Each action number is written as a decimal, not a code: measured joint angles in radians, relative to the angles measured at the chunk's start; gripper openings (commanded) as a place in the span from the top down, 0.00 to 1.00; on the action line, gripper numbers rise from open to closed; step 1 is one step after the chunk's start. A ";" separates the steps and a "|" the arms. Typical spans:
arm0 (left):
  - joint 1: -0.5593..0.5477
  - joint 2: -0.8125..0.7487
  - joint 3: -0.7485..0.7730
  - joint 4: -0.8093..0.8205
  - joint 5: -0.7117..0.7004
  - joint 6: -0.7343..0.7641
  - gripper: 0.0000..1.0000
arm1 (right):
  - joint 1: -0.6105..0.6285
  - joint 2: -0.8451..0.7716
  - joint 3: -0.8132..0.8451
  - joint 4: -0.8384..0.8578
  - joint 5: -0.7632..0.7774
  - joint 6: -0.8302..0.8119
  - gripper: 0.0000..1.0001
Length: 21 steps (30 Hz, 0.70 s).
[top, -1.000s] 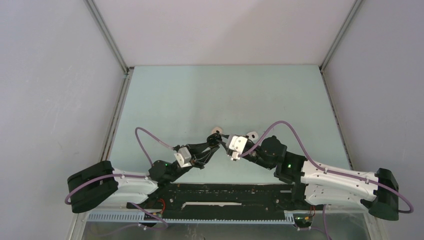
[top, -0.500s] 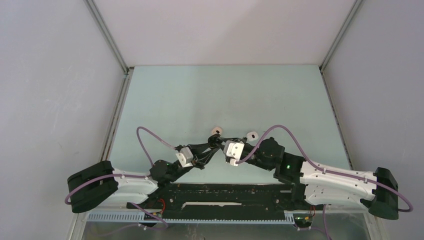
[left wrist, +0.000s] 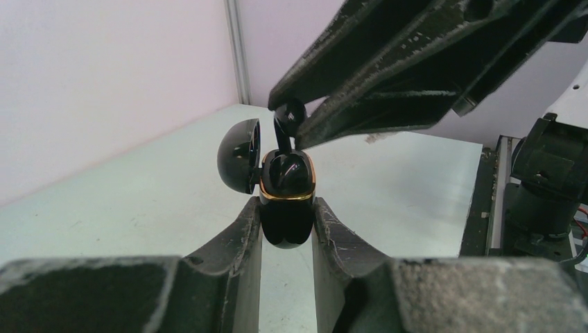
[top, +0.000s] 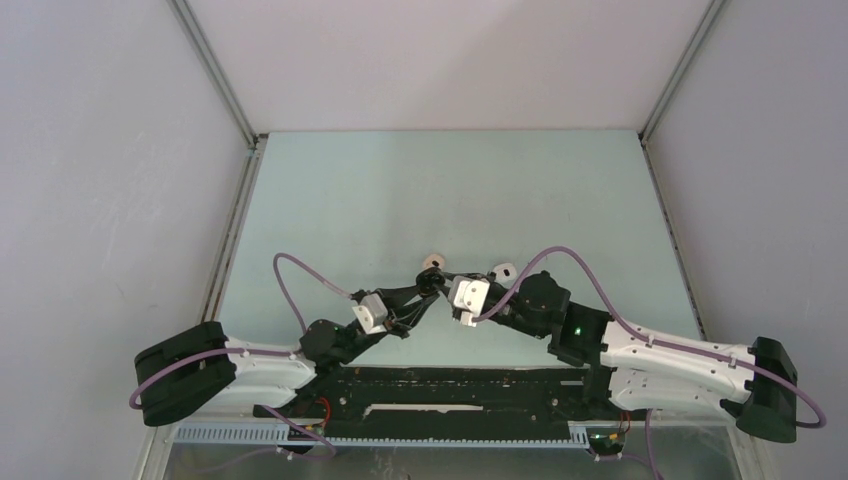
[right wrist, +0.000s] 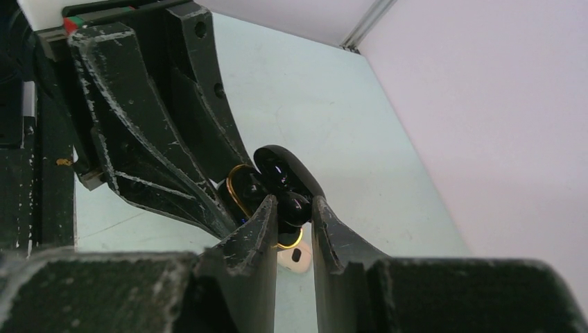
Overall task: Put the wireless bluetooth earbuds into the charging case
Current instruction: Place the earbud in the charging case.
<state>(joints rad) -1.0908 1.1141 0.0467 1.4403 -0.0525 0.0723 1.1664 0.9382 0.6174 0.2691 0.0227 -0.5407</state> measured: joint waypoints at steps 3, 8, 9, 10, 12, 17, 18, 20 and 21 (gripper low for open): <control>0.000 0.000 0.000 -0.004 0.001 0.000 1.00 | -0.028 0.000 0.018 -0.037 -0.008 0.031 1.00; 0.001 0.000 0.000 -0.006 -0.006 0.000 1.00 | -0.065 0.000 0.040 -0.082 -0.046 0.090 1.00; 0.001 0.000 0.000 -0.006 -0.005 0.000 1.00 | -0.069 0.000 0.042 -0.088 -0.052 0.097 1.00; 0.001 0.000 0.000 -0.006 -0.005 0.000 1.00 | -0.072 0.000 0.044 -0.093 -0.058 0.101 1.00; 0.001 0.000 0.000 -0.007 -0.005 0.000 1.00 | -0.075 0.000 0.046 -0.102 -0.065 0.105 1.00; 0.001 0.000 0.000 -0.011 -0.005 0.000 1.00 | -0.072 0.000 0.046 -0.111 -0.072 0.089 1.00; 0.001 0.000 0.000 -0.011 -0.005 0.000 1.00 | -0.069 0.000 0.046 -0.112 -0.072 0.082 1.00; 0.001 0.000 0.000 -0.011 -0.005 0.000 1.00 | -0.061 0.000 0.046 -0.114 -0.071 0.058 1.00; 0.000 0.000 0.000 -0.011 -0.005 0.000 1.00 | -0.057 0.001 0.046 -0.114 -0.071 0.047 1.00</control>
<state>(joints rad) -1.0904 1.1137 0.0463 1.4292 -0.0574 0.0723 1.1095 0.9390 0.6632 0.1551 -0.0483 -0.4942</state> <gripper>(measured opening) 0.287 0.224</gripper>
